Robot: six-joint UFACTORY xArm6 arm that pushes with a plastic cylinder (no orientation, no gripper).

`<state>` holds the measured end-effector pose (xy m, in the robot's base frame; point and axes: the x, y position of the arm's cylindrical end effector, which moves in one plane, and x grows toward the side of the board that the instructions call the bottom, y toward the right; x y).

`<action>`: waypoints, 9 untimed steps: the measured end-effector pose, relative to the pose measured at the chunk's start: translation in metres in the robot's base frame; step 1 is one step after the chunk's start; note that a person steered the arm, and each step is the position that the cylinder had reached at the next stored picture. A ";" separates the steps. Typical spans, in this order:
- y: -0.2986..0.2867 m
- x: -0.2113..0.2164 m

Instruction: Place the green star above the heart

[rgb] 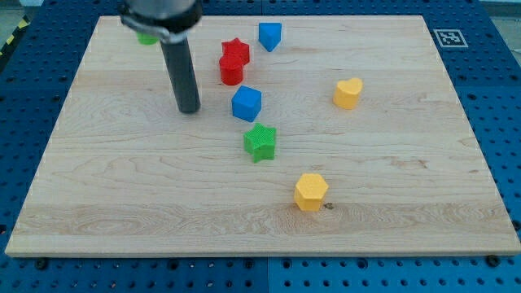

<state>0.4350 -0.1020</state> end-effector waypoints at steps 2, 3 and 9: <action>0.089 0.072; 0.136 0.043; 0.183 -0.109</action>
<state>0.3257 0.0812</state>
